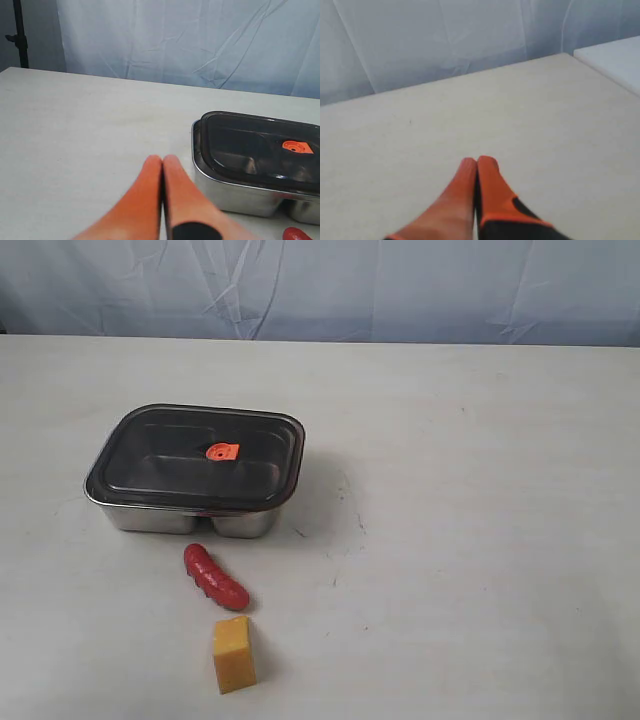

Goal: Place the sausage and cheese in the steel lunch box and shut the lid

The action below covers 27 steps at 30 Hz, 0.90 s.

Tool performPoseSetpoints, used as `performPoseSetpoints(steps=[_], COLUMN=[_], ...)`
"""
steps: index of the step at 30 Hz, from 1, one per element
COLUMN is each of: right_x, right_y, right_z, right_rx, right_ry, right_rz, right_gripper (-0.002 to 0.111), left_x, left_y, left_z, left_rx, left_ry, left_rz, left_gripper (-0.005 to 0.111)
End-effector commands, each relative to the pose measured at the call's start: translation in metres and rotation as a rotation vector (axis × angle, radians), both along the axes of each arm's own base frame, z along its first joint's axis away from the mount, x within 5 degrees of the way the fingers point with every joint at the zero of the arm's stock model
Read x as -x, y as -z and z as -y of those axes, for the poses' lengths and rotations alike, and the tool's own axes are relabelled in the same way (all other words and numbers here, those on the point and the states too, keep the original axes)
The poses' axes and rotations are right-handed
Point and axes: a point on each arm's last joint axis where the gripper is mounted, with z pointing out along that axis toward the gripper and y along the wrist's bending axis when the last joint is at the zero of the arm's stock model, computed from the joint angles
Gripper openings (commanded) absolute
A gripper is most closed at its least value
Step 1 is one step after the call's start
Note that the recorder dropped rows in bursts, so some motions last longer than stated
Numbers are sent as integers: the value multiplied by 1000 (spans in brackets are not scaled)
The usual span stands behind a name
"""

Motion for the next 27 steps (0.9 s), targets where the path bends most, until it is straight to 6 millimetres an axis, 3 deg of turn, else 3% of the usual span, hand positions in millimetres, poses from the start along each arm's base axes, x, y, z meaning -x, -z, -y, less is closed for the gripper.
performPoseSetpoints(steps=[1,5,13,16,21,24,27], right_x=[-2,-1,-1,2,1,-24,-65], right_y=[-17,-27,-26,-47,-121,-165,-192], right_z=[1,8,8,7,3,-3,-8], right_rx=[-257,-795,-1044,-972,-699,-521,-366], right_ry=[46,131,154,112,30,-14,-65], right_rz=[203,341,341,390,446,291,44], right_gripper=[-1,-1,-1,-1,-1,-1,-1], left_x=[0,0,0,0,0,0,0], left_y=[0,0,0,0,0,0,0], left_z=[0,0,0,0,0,0,0], left_rx=[-4,-4,-4,-4,-4,-4,-4], left_ry=[-2,-2,-2,-2,-2,-2,-2], left_rz=[9,9,9,9,9,9,9], left_gripper=[0,0,0,0,0,0,0])
